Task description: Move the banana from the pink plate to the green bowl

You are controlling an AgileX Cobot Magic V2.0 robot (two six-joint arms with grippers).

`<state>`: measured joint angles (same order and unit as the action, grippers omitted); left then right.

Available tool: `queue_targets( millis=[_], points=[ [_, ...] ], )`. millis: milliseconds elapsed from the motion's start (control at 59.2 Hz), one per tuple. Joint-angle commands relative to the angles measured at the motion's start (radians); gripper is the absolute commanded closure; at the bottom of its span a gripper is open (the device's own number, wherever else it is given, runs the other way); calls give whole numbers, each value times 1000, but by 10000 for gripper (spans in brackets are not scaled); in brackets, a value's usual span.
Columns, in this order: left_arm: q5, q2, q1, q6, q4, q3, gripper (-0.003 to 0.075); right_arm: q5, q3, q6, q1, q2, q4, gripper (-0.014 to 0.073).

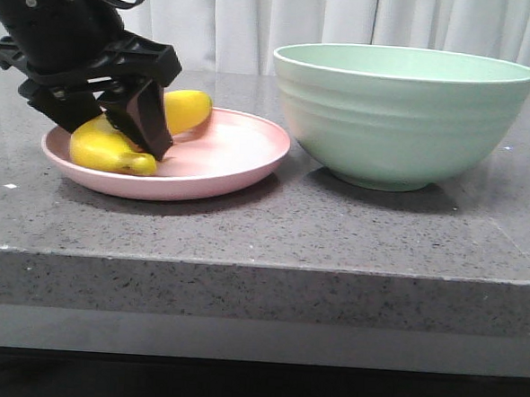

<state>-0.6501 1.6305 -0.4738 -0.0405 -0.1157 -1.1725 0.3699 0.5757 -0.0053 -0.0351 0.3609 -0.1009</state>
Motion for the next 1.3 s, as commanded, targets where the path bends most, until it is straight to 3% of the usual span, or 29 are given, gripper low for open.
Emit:
queue_targets(
  millis=[0,169,287,575,879,1285],
  points=[
    [50,-35,-8,5,-12,-33,421,-77,35,-8,-3,16,1,54],
    [76,-35,-8,5,-12,-33,580,-77,35,-8,-3,16,1,54],
    [91,-35,-8,5,-12,-33,629,-77,35,-8,-3,16,1,54],
    [188,-73,-8,5,-15,-36,633,-77,35,-8,-3,16,1,54],
    [346,-277,-8,5,-29,-30,633,-78,35,-8,-3,16,1,54],
    [538,-593,-8,5,-35,211,637,-83,35,-8,-3,16,1,54]
  ],
)
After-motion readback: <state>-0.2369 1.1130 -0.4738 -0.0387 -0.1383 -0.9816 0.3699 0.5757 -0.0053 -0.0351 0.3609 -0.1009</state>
